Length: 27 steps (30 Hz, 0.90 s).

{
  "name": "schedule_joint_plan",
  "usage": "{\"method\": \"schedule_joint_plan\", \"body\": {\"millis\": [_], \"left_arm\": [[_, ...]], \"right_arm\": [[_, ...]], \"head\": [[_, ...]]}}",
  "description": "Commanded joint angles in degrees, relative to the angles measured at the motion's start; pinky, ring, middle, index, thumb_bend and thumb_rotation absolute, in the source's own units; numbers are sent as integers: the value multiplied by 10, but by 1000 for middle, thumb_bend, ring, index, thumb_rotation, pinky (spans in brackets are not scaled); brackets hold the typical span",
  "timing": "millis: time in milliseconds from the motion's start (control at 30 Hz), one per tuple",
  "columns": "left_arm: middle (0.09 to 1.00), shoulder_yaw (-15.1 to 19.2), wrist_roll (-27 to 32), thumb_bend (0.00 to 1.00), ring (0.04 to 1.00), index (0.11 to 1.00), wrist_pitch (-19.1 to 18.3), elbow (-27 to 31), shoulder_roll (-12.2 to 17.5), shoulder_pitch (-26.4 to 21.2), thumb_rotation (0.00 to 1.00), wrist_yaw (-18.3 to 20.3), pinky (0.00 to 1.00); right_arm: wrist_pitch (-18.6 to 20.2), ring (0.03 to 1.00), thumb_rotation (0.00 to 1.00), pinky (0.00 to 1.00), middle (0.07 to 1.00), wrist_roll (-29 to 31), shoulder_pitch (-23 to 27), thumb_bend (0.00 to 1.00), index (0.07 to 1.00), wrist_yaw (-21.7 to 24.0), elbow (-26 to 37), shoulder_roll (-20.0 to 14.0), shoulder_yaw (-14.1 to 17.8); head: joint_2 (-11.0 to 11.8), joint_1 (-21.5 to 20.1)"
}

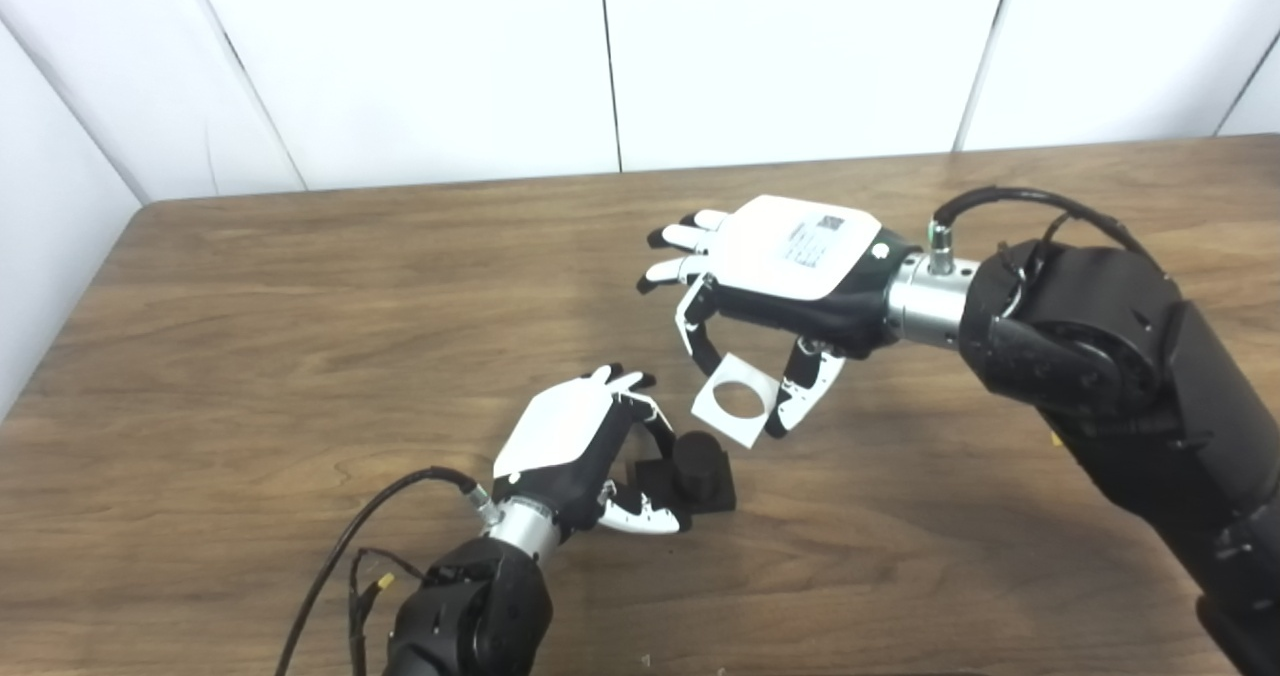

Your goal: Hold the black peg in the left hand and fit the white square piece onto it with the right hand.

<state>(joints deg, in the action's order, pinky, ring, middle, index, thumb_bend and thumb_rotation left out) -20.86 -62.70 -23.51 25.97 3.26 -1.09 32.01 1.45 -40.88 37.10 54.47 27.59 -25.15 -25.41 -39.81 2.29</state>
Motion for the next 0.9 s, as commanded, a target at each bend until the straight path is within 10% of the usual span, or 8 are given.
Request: {"method": "schedule_joint_plan", "body": {"millis": [0, 867], "left_arm": [[930, -2, -9, 517, 1000, 491, 3, -11, 2, -9, 61, -5, 994], [933, -2, -18, 516, 1000, 491, -2, -7, -7, -15, 61, 3, 1000]], "right_arm": [[5, 1000, 138, 1000, 924, -2, 21, 525, 489, 3, 16, 9, 1], [-28, 1000, 137, 1000, 927, -29, -1, 523, 485, -9, -31, 48, -39]], "head": [[0, 1], [-3, 8]]}}
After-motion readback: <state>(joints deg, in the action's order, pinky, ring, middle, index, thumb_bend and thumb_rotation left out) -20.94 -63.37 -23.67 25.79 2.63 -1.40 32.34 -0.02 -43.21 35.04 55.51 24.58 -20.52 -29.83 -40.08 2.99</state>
